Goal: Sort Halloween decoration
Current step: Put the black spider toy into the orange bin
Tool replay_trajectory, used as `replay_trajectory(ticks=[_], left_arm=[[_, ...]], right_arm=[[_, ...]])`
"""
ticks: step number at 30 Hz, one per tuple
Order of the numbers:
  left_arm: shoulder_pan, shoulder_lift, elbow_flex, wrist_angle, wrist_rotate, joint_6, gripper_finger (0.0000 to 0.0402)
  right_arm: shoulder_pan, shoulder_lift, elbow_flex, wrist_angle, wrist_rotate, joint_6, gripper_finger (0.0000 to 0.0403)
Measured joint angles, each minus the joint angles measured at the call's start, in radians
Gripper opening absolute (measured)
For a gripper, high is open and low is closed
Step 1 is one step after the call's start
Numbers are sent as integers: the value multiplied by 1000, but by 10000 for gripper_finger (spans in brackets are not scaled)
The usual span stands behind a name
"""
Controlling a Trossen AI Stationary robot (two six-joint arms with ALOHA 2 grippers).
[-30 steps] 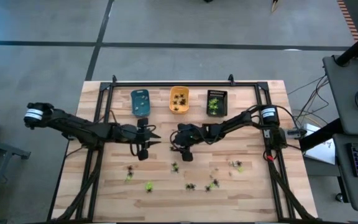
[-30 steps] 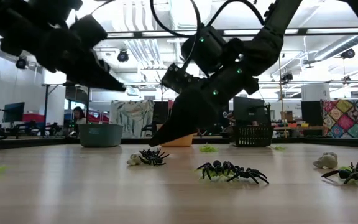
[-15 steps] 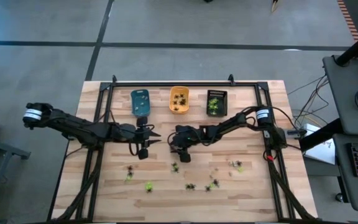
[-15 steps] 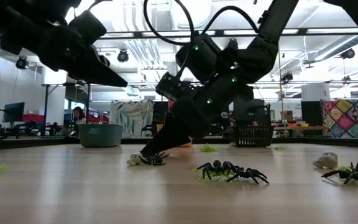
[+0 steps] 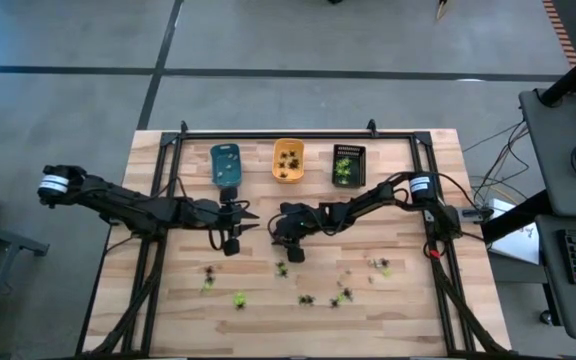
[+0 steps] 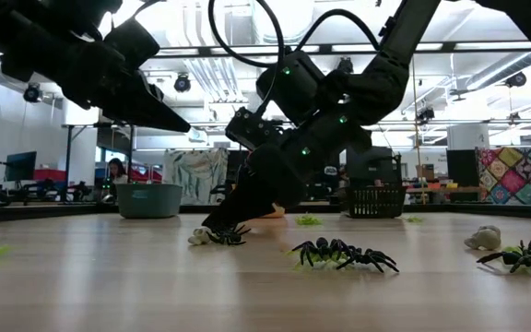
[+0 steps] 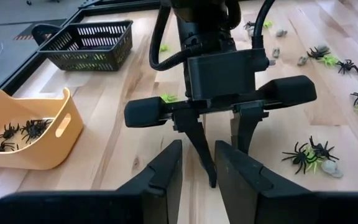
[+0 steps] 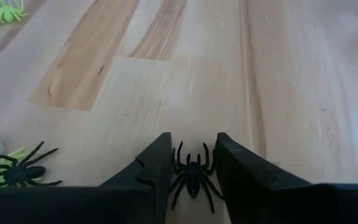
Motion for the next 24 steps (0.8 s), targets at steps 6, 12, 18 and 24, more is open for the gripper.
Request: replay_trajectory(ticks=[6, 12, 18, 24], left_arm=[[0, 12, 0, 7, -1, 0, 78], [0, 15, 0, 13, -1, 0, 78], [0, 15, 0, 26, -1, 3, 78], [0, 8, 0, 33, -1, 3, 78]], right_arm=[[0, -1, -1, 0, 0, -1, 80], [0, -10, -2, -5, 5, 0, 69], [-5, -43, -4, -28, 15, -3, 68], [-39, -89, 18, -19, 14, 54, 68]])
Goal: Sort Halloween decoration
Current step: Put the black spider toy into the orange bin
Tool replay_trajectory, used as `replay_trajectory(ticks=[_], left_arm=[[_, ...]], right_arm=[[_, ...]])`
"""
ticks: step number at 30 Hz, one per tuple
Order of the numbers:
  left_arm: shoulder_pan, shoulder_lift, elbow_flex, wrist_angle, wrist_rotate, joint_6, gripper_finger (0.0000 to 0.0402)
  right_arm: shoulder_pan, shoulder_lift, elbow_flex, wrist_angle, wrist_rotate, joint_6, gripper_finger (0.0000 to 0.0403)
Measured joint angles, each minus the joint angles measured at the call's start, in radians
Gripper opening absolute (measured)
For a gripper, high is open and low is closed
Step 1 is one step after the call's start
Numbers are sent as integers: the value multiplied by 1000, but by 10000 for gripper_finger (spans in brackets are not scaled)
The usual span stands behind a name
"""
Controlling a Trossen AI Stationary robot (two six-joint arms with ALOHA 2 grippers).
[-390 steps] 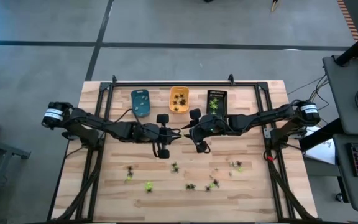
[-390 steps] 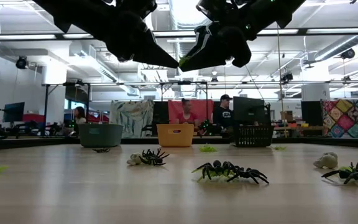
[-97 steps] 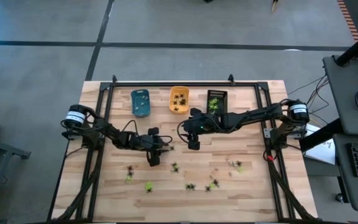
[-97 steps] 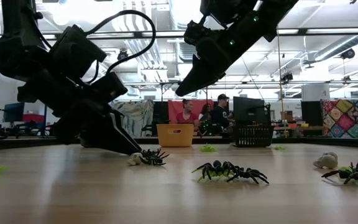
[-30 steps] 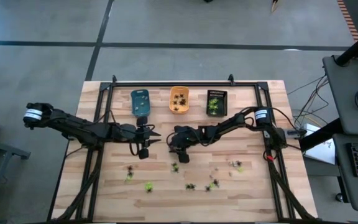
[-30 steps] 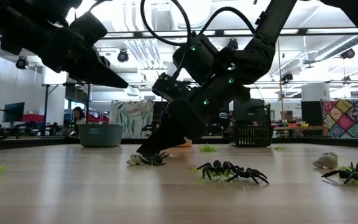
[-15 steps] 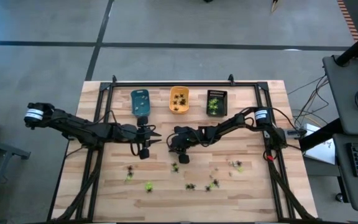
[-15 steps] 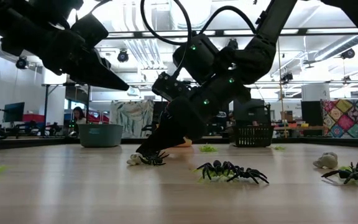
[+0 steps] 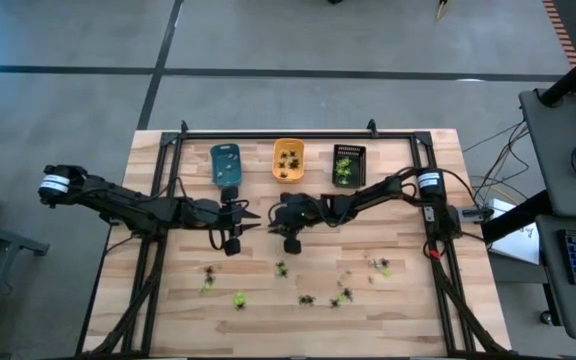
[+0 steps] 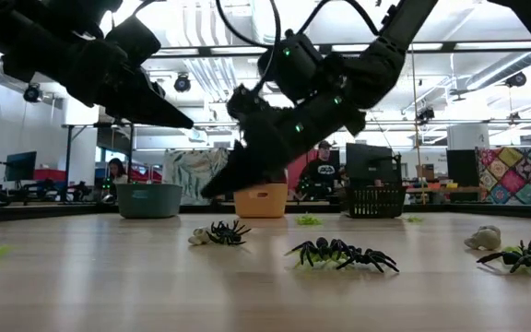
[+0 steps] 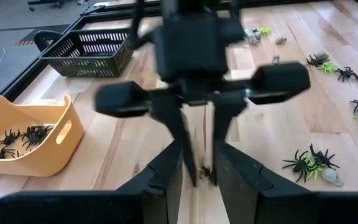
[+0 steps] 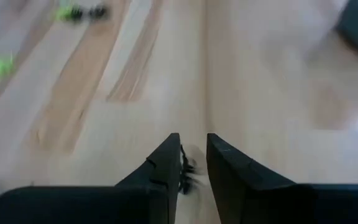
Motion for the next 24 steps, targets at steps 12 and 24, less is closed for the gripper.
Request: replay_trajectory(ticks=[12, 24], left_arm=[[0, -22, 0, -13, 2, 0, 78], [-1, 147, -1, 23, 10, -9, 78]], right_arm=[[-106, -99, 95, -221, -7, -27, 68], [-93, -101, 85, -329, -43, -54, 68]])
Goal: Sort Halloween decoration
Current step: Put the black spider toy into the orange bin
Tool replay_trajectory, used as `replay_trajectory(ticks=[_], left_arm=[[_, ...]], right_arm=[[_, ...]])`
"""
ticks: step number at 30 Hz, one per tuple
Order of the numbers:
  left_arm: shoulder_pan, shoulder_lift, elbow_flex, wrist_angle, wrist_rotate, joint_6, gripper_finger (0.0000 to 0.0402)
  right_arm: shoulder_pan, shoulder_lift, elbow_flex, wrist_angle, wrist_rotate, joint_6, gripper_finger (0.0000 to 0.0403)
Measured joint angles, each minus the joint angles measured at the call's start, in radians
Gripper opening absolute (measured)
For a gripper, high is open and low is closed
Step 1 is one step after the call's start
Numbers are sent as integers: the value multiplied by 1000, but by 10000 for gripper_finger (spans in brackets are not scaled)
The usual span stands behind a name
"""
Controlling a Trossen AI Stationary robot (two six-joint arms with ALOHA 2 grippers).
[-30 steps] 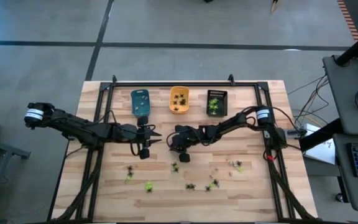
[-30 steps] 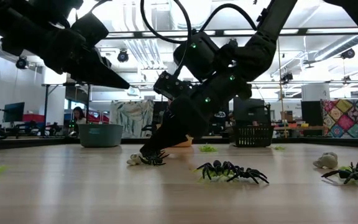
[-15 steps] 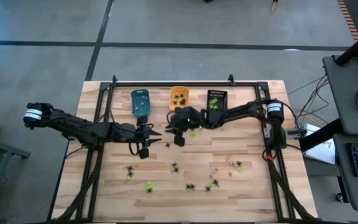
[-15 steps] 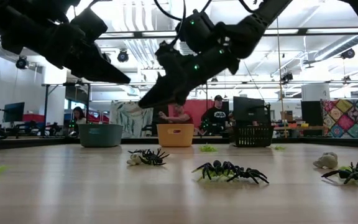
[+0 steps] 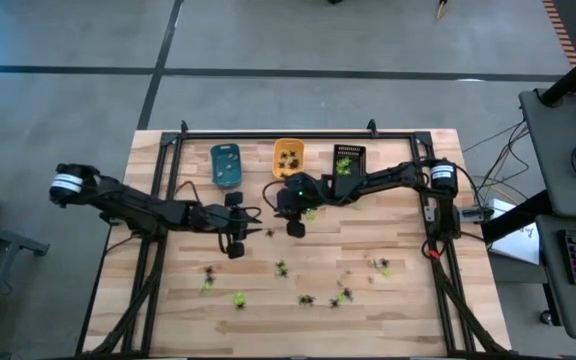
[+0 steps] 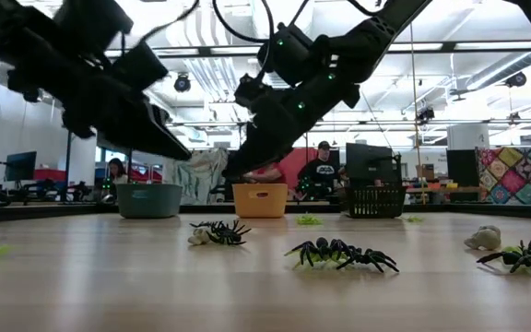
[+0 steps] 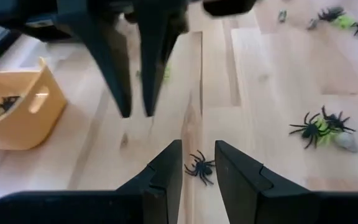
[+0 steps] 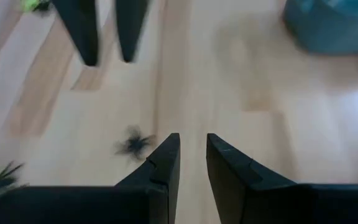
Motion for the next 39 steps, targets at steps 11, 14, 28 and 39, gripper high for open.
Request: replay_trajectory(ticks=[11, 14, 28, 39], left_arm=[[0, 270, 0, 207, 1, -15, 78], [0, 331, 0, 236, 1, -37, 78], [1, 467, 4, 359, 8, -71, 78], [1, 471, -7, 346, 10, -100, 78]], right_arm=[[22, 0, -2, -154, -19, 330, 68], [33, 0, -2, -148, -44, 429, 68], [62, 61, -3, -66, -45, 618, 136], [61, 66, -3, -21, -44, 638, 199]])
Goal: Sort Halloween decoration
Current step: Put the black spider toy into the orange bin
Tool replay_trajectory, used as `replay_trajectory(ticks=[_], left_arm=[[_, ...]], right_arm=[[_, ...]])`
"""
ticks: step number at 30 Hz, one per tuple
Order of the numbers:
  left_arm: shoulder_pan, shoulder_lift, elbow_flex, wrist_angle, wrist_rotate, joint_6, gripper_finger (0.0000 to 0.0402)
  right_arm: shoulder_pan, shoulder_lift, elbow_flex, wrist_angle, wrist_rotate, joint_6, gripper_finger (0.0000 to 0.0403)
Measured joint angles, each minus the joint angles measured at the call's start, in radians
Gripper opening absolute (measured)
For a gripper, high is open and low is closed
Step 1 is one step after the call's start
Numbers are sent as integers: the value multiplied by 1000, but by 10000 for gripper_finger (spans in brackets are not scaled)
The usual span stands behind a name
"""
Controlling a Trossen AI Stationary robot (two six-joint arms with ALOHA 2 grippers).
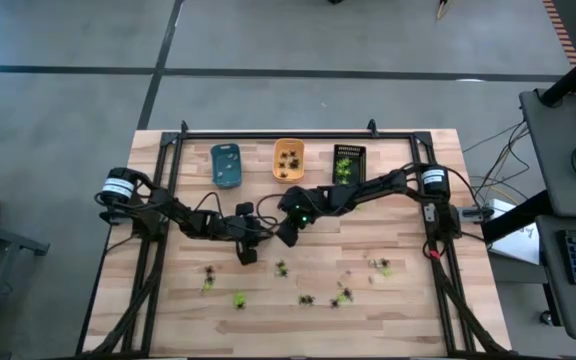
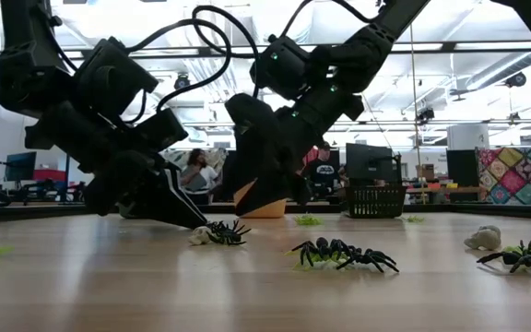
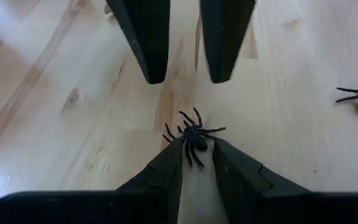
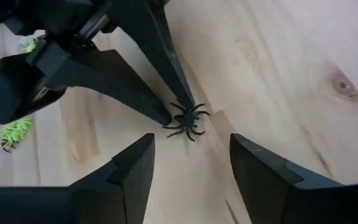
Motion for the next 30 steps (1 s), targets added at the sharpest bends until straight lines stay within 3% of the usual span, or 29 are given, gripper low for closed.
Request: replay_trajectory(ticks=[18, 23, 30], left_arm=[[-6, -156, -10, -106, 62, 37, 75], [-6, -138, -9, -81, 59, 56, 13], [-5, -54, -7, 48, 16, 51, 1]], right_arm=[[0, 0, 0, 5, 1, -5, 201], [0, 0, 0, 6, 1, -9, 201], [1, 0, 0, 6, 2, -11, 201]])
